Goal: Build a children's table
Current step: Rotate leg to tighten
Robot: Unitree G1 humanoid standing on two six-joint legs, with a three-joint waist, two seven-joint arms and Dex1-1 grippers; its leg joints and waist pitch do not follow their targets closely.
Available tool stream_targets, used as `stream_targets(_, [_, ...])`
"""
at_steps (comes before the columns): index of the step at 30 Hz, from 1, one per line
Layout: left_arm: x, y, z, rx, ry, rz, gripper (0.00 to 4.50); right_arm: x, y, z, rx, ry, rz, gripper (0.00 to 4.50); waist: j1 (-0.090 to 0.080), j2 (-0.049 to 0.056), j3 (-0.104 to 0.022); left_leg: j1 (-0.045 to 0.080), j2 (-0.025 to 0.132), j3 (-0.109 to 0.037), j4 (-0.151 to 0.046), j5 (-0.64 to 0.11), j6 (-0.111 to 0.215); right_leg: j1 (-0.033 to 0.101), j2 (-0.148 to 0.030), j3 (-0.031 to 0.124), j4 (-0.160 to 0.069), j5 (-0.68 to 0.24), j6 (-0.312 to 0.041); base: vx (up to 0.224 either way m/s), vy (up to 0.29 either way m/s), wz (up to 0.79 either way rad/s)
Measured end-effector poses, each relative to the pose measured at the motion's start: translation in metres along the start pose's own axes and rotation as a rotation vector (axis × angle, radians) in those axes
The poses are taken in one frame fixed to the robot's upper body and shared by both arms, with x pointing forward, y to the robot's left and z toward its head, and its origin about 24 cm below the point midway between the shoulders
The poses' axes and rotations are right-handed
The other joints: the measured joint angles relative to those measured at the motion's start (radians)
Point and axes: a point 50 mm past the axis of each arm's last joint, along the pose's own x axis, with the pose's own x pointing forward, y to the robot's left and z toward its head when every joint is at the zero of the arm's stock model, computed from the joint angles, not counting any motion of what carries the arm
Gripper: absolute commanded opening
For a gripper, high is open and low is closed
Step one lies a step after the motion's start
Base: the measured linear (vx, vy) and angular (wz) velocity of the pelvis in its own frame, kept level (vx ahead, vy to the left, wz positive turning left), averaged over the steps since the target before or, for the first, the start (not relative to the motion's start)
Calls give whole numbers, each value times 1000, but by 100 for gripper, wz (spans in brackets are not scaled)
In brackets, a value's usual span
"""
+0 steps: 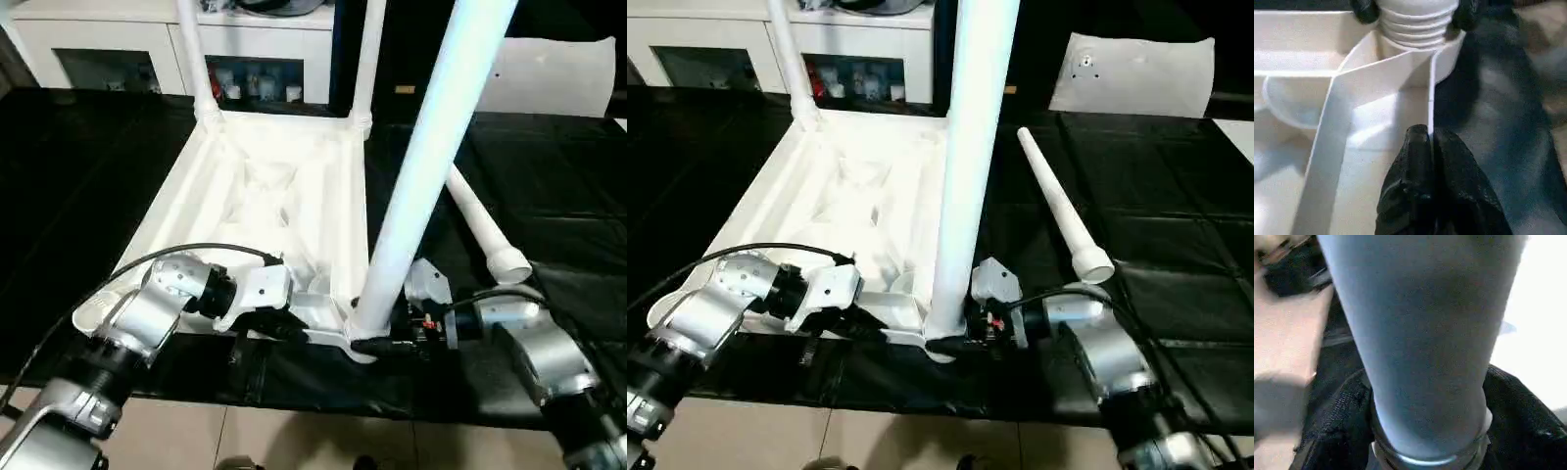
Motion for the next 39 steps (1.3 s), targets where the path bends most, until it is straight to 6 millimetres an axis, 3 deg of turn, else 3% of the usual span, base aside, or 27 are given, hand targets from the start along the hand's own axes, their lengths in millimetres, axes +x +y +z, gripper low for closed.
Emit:
stream_targets(2, [1, 2, 0, -42, -6, 66, 0, 6, -3, 0, 43, -25, -104, 274, -20, 0, 0, 1, -1, 1, 0, 0, -4, 0, 0, 1, -1, 0, 0, 0, 0, 0])
stream_targets(4, [12, 2, 1, -127, -44, 174, 0, 13, -10, 0, 117, -69, -286, 274, -52, -2, 2, 2, -1, 0, 1, 1, -5, 1, 0, 0, -3, 0, 0, 0, 0, 0])
stream_targets(6, [24, 1, 6, -189, -78, 264, 0, 20, -15, 1, 171, -100, -452, 273, -76, -3, 2, 0, 0, -3, 1, 1, -5, 3, 0, -8, -13, 0, 1, 0, 0, 0])
stream_targets(8, [30, 1, 11, -212, -82, 309, 0, 24, -18, 3, 196, -106, -533, 273, -89, -1, 1, -4, 2, -8, 0, 1, -5, 6, 0, -18, -26, 0, 1, 0, 0, 0])
stream_targets(12, [47, 3, 20, -284, -91, 440, 0, 37, -24, 9, 272, -108, -741, 273, -103, 3, 0, -4, 1, -9, 0, 1, -5, 14, 0, -20, -37, 1, 2, 0, 0, 0])
stream_targets(15, [57, 2, 29, -314, -91, 483, 0, 38, -27, 12, 294, -107, -819, 273, -106, 4, 0, -5, -2, -9, 0, -2, 0, 16, -1, -18, -42, 1, 3, 0, 0, 0])
stream_targets(18, [59, 1, 32, -309, -87, 489, 0, 38, -27, 14, 298, -123, -832, 345, -108, 4, 0, -6, -5, -9, -2, -5, 4, 16, -2, -14, -43, 3, 6, 0, 0, 0])
stream_targets(26, [51, 1, 32, -241, -65, 463, 0, 36, -22, 16, 246, -140, -762, 426, -104, 2, -1, -7, -5, -8, -5, -7, 4, 2, 0, -4, -22, 9, 6, 0, 0, 0])
stream_targets(35, [25, -2, 16, -108, -40, 321, 0, 11, -14, 3, 70, -63, -485, 444, -87, 2, 1, -7, -6, -6, -6, -7, 4, -1, 1, 0, -19, 7, 4, 0, 0, 0])
stream_targets(39, [12, -3, 8, -48, -27, 214, 0, -3, -10, 2, -1, -13, -320, 444, -69, 1, 1, -7, -6, -6, -5, -7, 4, -1, 1, 1, -18, 7, 5, 0, 0, 0])
